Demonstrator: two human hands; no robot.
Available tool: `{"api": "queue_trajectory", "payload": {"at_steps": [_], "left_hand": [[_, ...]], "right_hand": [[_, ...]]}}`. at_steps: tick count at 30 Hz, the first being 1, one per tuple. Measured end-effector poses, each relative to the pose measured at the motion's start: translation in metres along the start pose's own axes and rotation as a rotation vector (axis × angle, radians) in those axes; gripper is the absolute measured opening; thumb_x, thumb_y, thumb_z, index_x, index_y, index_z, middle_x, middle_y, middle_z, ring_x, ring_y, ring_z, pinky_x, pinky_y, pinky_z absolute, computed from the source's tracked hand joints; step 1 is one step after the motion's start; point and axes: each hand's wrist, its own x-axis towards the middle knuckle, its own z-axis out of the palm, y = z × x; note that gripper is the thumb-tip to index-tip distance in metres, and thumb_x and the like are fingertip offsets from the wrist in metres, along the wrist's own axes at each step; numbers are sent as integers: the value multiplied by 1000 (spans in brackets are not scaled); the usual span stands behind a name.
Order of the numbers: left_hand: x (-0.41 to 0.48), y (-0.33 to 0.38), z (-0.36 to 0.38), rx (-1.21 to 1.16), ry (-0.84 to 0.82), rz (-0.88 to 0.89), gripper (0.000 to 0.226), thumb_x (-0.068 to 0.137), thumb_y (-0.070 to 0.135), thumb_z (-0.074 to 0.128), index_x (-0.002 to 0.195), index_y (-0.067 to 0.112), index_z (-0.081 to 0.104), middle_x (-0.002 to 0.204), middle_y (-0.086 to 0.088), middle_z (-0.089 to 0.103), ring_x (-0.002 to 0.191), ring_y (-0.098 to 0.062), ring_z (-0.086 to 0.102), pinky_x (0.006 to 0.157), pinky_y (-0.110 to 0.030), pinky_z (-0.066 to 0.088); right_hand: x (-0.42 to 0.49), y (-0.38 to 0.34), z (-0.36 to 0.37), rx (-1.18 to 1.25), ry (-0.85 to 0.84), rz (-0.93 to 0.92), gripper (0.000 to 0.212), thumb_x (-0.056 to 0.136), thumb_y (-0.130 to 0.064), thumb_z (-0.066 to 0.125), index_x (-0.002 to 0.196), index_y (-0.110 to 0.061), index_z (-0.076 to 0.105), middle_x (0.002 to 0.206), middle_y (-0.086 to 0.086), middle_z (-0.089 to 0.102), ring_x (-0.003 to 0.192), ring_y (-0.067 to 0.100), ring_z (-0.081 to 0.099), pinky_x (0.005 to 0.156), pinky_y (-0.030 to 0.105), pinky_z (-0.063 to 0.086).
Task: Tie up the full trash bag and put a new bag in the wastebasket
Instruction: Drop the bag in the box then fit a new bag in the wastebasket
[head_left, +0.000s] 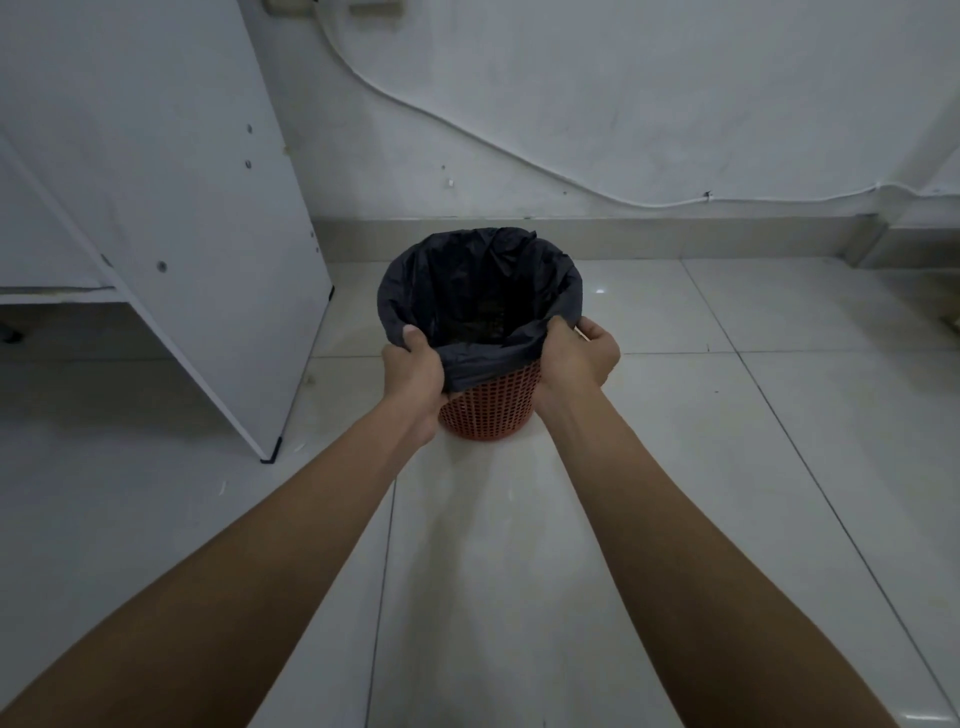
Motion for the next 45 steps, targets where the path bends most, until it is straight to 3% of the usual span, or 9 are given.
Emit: {"api": "queue_trajectory", "payload": {"at_steps": [6, 11, 14, 20, 26, 32, 37, 41, 45], "left_hand": [[1, -6, 8, -33, 18, 13, 49, 107, 41, 26, 148, 14, 29, 138, -11, 52, 105, -24, 62, 72, -38, 60], [-5, -9, 23, -7, 37, -12, 53, 107, 41, 27, 151, 11, 24, 137, -9, 51, 102, -24, 62, 85, -41, 58], [-12, -12, 33, 13, 47, -32, 56, 106, 42, 26, 154, 14, 15, 127, -4, 48, 88, -19, 60, 74, -34, 55], [-16, -18, 37, -43, -29, -43, 59, 104, 52, 19, 157, 24, 14, 151, -7, 40, 129, -31, 51, 106, -49, 46], [-14, -20, 32, -171, -98, -120, 56, 101, 53, 19, 142, 28, 49, 133, -8, 62, 112, -32, 64, 97, -54, 52], [-18, -18, 28, -79, -93, -82, 50, 106, 45, 21, 143, 25, 47, 132, -9, 63, 112, -28, 64, 96, -46, 54], [-30, -23, 31, 95, -192, -141, 46, 103, 51, 35, 129, 22, 59, 113, -5, 72, 90, -21, 69, 58, -27, 55], [-20, -10, 22, -2, -14, -94, 55, 95, 62, 48, 126, 16, 56, 111, -4, 68, 97, -22, 66, 68, -32, 54], [-11, 3, 16, -59, 55, 7, 38, 97, 38, 59, 123, 19, 39, 119, -8, 60, 92, -19, 64, 60, -29, 55]], "right_hand": [[0, 2, 0, -93, -1, -27, 25, 96, -17, 65, 112, 2, 65, 106, 13, 70, 98, 26, 69, 92, 38, 58], [-22, 14, 6, 1, -136, 23, 33, 92, -1, 60, 118, -10, 41, 120, 17, 60, 107, 31, 65, 95, 49, 56], [-32, 23, 9, -16, -89, 56, 23, 96, -8, 60, 116, 1, 57, 114, 19, 67, 98, 31, 70, 85, 46, 61], [-24, 14, 5, 110, -47, 138, 14, 99, -11, 60, 101, 2, 65, 97, 16, 71, 74, 22, 70, 48, 24, 57], [-26, 17, 11, 91, -4, 99, 30, 100, -18, 57, 122, 2, 53, 119, 18, 65, 102, 32, 68, 89, 48, 59], [-32, 20, 19, 143, 44, 47, 36, 93, -13, 65, 119, -11, 40, 107, 4, 56, 93, 20, 64, 88, 41, 59], [-26, 13, 11, 237, 101, -5, 29, 92, -2, 59, 115, -15, 46, 118, 9, 61, 96, 24, 67, 88, 44, 60], [-14, 2, -4, 257, 76, -8, 28, 93, -3, 61, 119, -10, 54, 115, 10, 64, 90, 20, 68, 83, 35, 61], [-7, 1, -10, 214, 51, -13, 28, 96, -6, 62, 124, -4, 60, 115, 12, 67, 95, 22, 69, 85, 34, 60]]}}
